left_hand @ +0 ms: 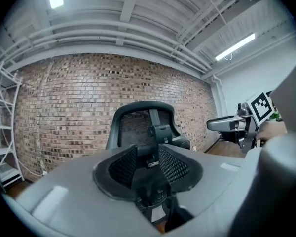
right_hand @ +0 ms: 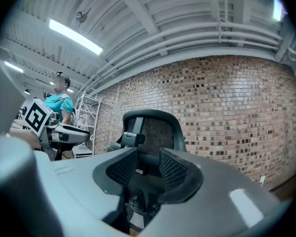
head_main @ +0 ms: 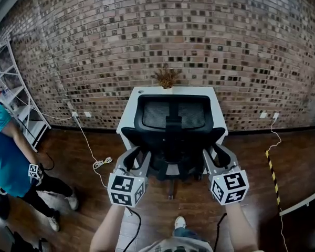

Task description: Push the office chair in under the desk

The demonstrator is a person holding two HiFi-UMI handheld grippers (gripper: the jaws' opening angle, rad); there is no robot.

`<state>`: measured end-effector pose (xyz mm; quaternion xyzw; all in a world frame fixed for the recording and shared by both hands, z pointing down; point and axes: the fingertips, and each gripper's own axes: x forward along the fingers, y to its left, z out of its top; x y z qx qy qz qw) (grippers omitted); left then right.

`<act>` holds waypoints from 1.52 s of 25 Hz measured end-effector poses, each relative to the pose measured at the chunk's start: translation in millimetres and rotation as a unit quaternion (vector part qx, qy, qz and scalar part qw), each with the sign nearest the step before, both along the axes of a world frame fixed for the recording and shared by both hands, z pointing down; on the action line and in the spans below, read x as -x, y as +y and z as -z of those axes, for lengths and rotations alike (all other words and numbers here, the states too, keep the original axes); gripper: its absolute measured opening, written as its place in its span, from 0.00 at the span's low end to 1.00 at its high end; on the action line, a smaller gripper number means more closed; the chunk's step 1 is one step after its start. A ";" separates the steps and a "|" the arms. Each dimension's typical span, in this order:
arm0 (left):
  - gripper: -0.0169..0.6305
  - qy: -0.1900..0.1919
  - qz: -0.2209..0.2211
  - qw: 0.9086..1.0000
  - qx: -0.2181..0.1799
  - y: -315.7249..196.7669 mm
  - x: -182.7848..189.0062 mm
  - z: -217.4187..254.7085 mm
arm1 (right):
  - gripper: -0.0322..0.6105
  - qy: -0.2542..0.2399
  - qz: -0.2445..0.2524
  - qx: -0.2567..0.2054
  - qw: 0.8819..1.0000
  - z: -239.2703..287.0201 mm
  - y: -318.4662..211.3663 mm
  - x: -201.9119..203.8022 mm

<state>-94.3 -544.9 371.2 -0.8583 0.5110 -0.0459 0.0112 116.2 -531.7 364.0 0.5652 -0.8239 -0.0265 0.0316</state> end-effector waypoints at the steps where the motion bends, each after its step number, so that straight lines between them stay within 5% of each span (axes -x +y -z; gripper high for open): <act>1: 0.26 0.001 -0.002 1.000 -0.001 7.6 -1.0 -1.9 | 0.25 -0.001 0.001 0.000 1.000 -1.9 7.6 2.6; 11: 0.09 0.025 -0.027 0.999 -0.019 75.8 -13.3 0.2 | 0.05 0.004 0.012 -0.012 1.000 -7.0 83.2 37.6; 38: 0.05 0.041 -0.097 0.994 -0.015 177.3 -57.6 -15.2 | 0.05 0.015 0.049 -0.014 0.999 -15.5 174.3 85.8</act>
